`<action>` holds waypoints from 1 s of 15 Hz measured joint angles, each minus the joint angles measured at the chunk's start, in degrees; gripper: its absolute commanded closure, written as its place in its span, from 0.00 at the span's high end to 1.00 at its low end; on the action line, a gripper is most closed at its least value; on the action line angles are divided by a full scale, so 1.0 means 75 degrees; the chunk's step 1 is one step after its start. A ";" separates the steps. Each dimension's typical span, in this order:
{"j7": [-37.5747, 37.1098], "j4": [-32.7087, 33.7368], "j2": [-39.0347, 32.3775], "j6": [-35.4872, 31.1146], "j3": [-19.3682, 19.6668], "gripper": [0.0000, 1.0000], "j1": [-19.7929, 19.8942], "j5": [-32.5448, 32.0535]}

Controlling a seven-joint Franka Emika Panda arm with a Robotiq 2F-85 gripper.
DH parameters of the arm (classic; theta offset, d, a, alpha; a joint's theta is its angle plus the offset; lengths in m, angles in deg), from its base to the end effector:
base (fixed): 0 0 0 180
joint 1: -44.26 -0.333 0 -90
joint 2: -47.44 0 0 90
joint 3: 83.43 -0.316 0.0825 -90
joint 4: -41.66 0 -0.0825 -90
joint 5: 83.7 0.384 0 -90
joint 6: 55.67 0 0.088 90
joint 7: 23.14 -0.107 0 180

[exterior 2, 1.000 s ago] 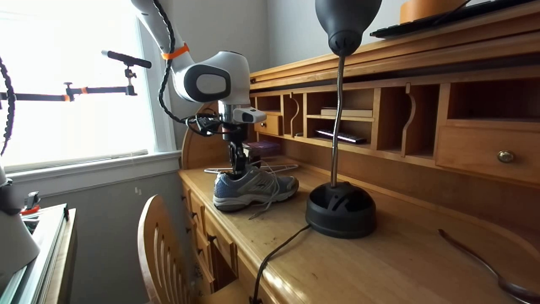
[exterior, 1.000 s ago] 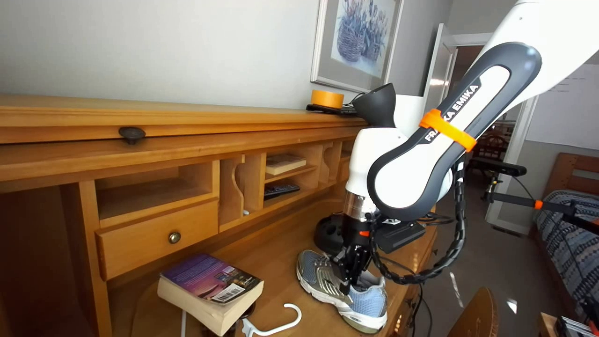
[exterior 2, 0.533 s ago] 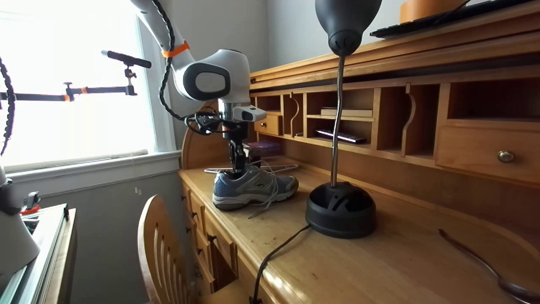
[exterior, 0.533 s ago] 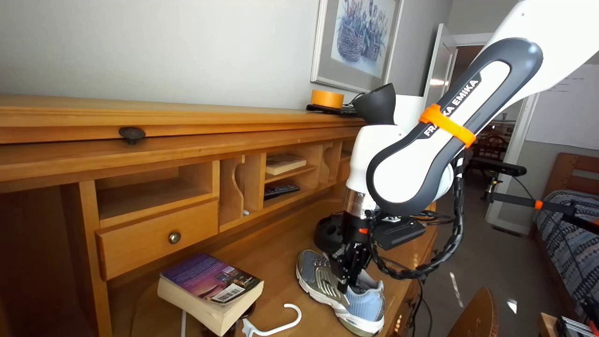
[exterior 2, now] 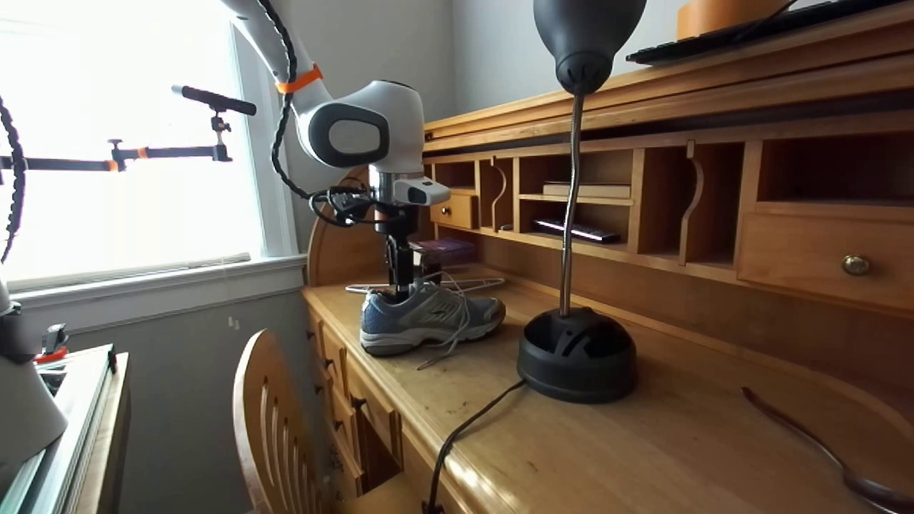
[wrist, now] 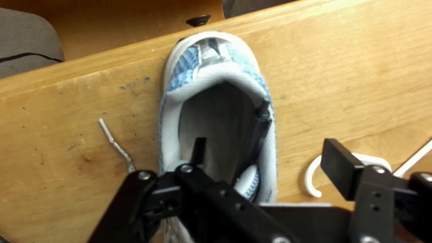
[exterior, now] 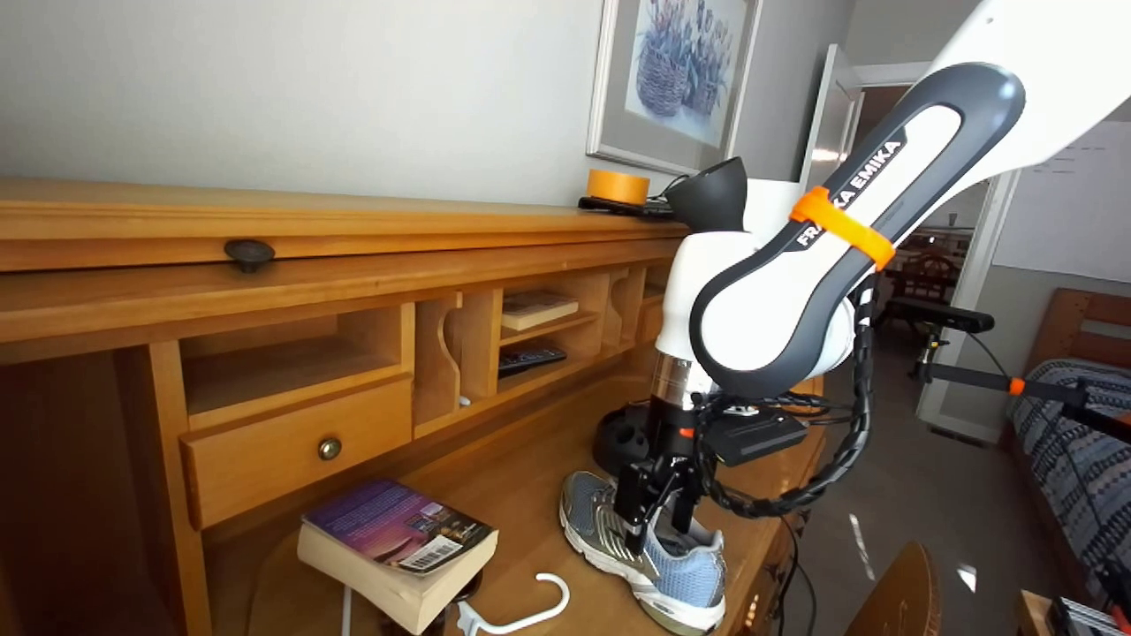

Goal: Put the pen in the desk shelf

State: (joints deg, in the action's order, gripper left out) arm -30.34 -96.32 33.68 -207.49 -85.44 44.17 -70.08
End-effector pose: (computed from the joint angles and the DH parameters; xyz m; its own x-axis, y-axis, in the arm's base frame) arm 0.4971 0.0124 0.2139 0.9555 -0.2937 -0.0268 -0.2947 -0.9484 -0.1172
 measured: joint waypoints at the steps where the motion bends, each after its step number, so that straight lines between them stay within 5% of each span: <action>1: 0.0120 0.0003 0.0017 0.0168 -0.0043 1.00 0.0033 0.0170; 4: 0.0612 0.0015 0.0089 0.0725 -0.0191 1.00 0.0175 0.0744; 7: 0.0908 0.0018 0.0158 0.0959 -0.0202 0.89 0.0242 0.1028; 8: 0.0952 0.0018 0.0177 0.0959 -0.0197 0.77 0.0252 0.1055; 10: 0.0994 0.0019 0.0211 0.0950 -0.0190 0.82 0.0266 0.1058; 11: 0.1015 0.0020 0.0225 0.0922 -0.0187 0.57 0.0267 0.1058; 13: 0.1044 0.0020 0.0245 0.0912 -0.0185 0.54 0.0267 0.1058; 15: 0.1093 0.0020 0.0250 0.0912 -0.0185 0.37 0.0267 0.1058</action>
State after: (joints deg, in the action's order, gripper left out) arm -22.15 -96.18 35.56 -200.65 -86.83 46.17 -62.15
